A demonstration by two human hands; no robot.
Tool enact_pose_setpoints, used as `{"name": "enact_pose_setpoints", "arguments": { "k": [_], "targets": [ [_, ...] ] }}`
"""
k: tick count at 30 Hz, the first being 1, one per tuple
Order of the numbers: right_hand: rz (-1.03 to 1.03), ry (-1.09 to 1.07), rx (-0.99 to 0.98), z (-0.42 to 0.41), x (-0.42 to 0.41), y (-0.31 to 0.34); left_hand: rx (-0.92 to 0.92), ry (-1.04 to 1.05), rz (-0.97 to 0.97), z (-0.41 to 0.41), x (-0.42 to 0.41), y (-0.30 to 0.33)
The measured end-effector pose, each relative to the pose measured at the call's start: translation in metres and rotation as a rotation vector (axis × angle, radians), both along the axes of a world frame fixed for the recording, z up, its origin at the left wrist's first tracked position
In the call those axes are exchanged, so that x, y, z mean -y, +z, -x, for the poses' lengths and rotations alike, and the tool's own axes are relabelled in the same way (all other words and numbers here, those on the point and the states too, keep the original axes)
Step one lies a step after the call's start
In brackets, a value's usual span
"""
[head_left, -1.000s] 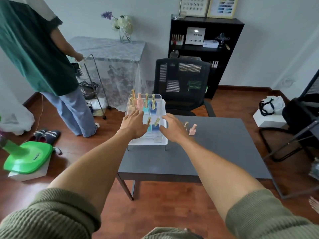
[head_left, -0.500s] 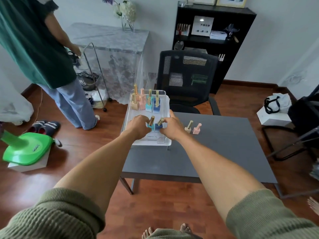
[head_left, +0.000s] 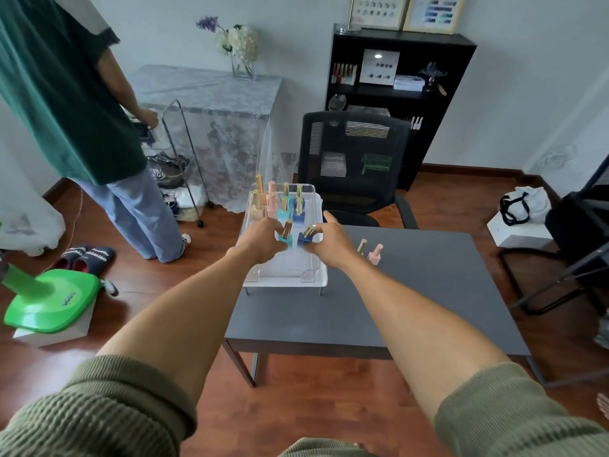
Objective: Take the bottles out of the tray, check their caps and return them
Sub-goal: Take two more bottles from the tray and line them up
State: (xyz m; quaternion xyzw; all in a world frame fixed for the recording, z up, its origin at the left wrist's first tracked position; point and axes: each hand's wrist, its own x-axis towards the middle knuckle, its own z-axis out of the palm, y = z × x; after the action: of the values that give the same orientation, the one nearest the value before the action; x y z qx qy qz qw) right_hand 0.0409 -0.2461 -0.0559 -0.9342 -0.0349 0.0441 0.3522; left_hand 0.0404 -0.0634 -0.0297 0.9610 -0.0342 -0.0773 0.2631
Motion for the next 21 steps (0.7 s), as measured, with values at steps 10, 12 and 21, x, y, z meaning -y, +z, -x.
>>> {"name": "enact_pose_setpoints", "arguments": {
  "k": [10, 12, 21],
  "targets": [
    [-0.179, -0.056, 0.123, 0.009, 0.025, 0.051, 0.147, -0.055, -0.008, -0.004, 0.022, 0.044],
    [-0.177, -0.086, 0.147, 0.012, 0.034, 0.058, 0.176, -0.060, -0.038, -0.005, 0.032, 0.049],
    [-0.118, -0.184, 0.173, 0.024, 0.106, 0.063, 0.220, -0.129, -0.036, -0.007, 0.098, 0.053]
  ]
}}
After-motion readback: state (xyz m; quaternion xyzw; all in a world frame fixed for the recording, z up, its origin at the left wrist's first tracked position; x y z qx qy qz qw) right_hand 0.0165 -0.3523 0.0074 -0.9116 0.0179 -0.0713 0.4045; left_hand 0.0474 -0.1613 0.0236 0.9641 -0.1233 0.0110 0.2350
